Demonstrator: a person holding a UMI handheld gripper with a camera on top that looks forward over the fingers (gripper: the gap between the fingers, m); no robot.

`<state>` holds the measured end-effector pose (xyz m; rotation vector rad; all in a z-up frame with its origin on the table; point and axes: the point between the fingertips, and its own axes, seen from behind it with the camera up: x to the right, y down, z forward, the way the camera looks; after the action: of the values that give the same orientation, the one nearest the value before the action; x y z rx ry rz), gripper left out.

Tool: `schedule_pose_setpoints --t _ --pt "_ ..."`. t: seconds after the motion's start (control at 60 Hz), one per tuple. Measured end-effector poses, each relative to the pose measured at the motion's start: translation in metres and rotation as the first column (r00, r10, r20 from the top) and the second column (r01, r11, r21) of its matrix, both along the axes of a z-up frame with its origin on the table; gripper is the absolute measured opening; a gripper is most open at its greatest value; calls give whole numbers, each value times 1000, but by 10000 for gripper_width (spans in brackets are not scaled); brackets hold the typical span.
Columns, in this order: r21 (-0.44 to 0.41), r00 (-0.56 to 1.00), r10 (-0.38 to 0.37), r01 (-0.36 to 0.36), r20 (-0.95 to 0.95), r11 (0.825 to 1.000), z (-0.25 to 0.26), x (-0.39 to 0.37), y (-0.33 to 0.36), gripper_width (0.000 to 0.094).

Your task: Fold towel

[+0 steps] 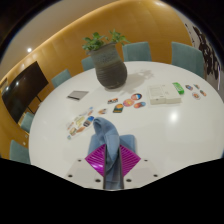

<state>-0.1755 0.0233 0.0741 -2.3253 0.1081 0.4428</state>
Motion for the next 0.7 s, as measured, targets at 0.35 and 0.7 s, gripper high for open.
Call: schedule_pose_setpoints --t 0.35,0.7 --pt "49 970 -59 49 236 998 26 104 -43 853" --pt "138 944 -103 62 313 989 139 51 -188 850"
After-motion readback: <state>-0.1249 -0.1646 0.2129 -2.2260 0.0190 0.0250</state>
